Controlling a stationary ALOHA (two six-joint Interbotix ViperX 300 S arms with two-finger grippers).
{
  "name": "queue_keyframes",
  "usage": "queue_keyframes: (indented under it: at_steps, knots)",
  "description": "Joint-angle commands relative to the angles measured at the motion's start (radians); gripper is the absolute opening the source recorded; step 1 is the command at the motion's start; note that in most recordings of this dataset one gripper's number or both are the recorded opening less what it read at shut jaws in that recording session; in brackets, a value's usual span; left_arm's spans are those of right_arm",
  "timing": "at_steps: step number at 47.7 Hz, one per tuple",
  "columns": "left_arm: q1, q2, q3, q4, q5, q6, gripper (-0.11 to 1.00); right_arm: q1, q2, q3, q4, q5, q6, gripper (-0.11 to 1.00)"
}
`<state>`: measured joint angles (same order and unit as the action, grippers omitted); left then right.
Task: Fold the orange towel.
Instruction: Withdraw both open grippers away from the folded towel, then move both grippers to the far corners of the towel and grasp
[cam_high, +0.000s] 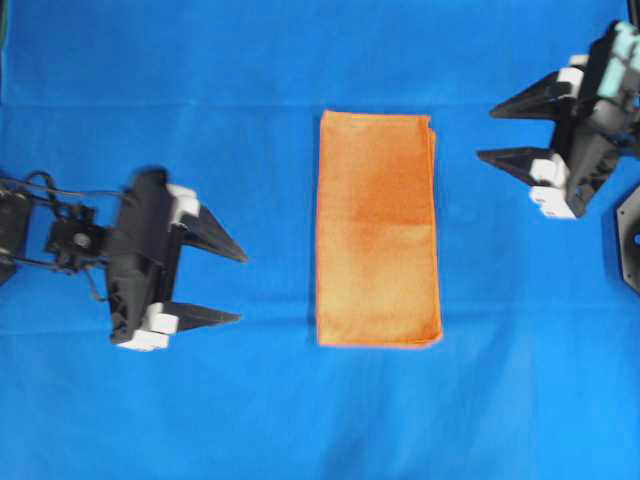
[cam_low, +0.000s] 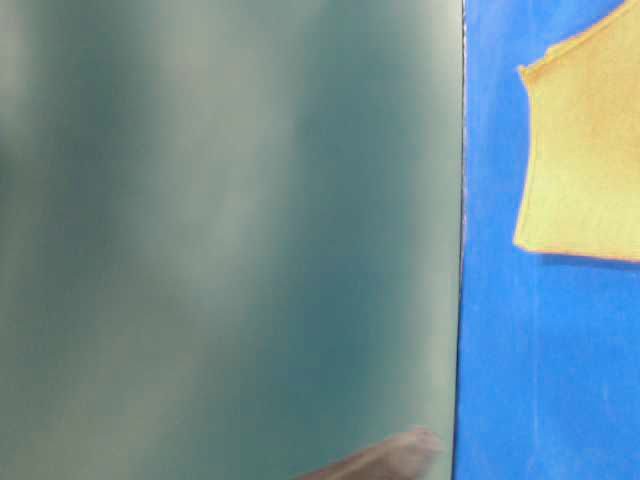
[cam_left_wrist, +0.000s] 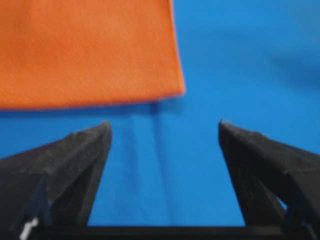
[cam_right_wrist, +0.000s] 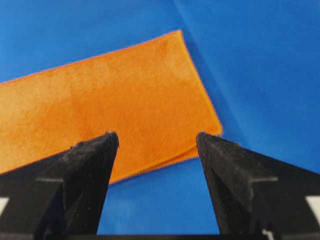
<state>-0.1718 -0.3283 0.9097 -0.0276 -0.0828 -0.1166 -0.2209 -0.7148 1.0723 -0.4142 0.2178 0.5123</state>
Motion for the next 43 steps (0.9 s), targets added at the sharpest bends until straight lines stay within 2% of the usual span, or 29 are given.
queue_keyframes:
  at_steps: [1, 7, 13, 27, 35, 43]
  knots:
    - [0.038, -0.060, 0.037, -0.002, -0.100, 0.005, 0.81, 0.003, -0.026, 0.012, 0.015, -0.009, 0.002, 0.65]
    - [0.084, -0.080, 0.077, -0.002, -0.169, 0.008, 0.81, 0.003, -0.029, 0.038, 0.023, -0.040, 0.002, 0.65]
    - [0.117, -0.077, 0.086, -0.002, -0.183, 0.011, 0.81, 0.003, -0.028, 0.041, 0.023, -0.064, 0.000, 0.65]
    - [0.124, -0.072, 0.081, -0.002, -0.189, 0.011, 0.81, 0.003, -0.028, 0.040, 0.023, -0.071, -0.002, 0.65]
    - [0.147, -0.040, 0.049, -0.002, -0.192, 0.011, 0.81, -0.006, -0.023, 0.034, 0.021, -0.094, -0.002, 0.65]
    - [0.233, 0.040, -0.026, 0.000, -0.184, 0.020, 0.81, -0.072, 0.035, 0.012, 0.021, -0.138, -0.002, 0.65]
